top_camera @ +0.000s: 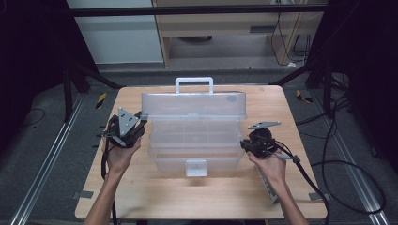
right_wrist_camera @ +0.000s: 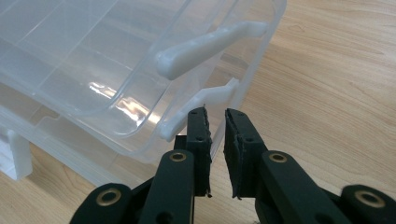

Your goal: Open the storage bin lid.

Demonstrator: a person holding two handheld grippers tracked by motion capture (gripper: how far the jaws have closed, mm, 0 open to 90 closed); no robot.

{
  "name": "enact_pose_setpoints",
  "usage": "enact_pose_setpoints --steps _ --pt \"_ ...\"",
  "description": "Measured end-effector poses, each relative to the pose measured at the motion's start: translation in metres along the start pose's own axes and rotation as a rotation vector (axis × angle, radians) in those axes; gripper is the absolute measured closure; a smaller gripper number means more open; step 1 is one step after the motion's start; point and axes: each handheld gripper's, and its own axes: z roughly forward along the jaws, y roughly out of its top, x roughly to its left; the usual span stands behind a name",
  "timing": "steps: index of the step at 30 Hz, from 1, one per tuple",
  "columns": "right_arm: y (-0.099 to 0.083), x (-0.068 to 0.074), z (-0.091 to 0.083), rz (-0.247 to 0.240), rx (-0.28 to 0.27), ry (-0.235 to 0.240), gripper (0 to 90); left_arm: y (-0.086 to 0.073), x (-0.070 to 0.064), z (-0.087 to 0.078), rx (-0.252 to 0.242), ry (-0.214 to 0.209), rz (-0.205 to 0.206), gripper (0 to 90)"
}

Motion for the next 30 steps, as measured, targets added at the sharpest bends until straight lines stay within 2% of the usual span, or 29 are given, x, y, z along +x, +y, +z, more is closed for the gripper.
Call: enact_pose_setpoints --steps 9,30 --pt "0.0 0.0 0.0 0.002 0.002 0.0 80.5 0.009 0.003 0.005 0.002 0.02 0.004 76.1" --pt "0.001 0.001 0.0 -0.006 0.011 -0.007 80.2 0.024 0.012 0.016 0.019 0.038 0.024 79.2"
